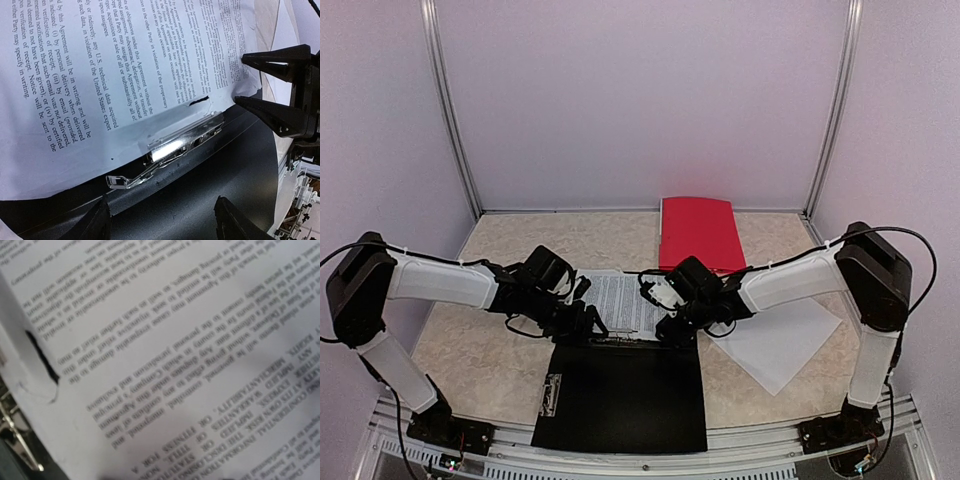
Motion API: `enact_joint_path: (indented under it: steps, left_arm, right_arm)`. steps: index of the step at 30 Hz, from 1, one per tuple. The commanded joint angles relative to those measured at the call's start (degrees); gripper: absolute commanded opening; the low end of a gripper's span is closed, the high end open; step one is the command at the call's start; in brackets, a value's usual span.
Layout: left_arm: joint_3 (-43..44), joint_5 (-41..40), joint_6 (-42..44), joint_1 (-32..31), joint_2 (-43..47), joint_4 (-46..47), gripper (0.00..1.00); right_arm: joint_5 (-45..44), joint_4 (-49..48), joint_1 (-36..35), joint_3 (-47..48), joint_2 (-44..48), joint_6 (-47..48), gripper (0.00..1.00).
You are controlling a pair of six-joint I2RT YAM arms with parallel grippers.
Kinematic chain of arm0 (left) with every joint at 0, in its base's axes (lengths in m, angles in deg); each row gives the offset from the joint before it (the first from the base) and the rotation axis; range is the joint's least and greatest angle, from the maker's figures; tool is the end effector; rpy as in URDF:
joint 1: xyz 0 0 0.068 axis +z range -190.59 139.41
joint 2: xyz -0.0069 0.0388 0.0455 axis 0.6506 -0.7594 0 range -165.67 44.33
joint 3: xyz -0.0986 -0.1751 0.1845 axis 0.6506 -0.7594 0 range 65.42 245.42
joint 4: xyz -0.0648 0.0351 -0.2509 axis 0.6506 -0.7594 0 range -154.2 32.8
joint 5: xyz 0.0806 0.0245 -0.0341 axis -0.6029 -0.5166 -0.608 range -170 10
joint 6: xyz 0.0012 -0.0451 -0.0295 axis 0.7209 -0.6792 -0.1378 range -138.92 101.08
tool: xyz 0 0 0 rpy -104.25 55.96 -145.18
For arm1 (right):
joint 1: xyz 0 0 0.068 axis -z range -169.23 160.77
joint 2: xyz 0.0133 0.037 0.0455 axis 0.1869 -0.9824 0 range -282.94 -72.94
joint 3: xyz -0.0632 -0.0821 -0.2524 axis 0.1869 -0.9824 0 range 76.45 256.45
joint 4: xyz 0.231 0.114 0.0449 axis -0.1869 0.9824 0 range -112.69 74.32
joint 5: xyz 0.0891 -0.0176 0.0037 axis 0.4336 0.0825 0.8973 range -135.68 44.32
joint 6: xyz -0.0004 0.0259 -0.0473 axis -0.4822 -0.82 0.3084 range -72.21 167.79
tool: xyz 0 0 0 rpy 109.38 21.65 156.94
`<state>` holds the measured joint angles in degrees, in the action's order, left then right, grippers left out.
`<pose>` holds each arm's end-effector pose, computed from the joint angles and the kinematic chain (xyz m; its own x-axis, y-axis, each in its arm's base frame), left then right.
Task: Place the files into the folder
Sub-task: Close the spring clip on the folder at the center of the board.
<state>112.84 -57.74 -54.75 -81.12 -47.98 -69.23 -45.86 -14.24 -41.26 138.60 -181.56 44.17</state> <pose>0.2231 -0.2084 0.1572 -0.9604 0.1084 -0.2565 0.2421 0.7801 -0.5769 0.2336 0.2991 0.1377 -0.5522 -0.6049 -0.5738 -0.7539 0.6562 0.0337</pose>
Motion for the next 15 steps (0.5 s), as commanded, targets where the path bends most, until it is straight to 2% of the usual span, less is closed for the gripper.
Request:
enact_joint_path:
  steps: [1,15]
  left_arm:
    - [2.45,0.52,-0.19,0.28,-1.81,0.16,0.68]
    - [3.45,-0.65,0.25,0.28,-3.95,-0.89,0.69]
  right_arm:
    - [0.08,2.28,0.41,1.45,-1.6,1.64,0.5]
    - [0.01,3.22,0.39,1.62,-1.56,2.12,0.5]
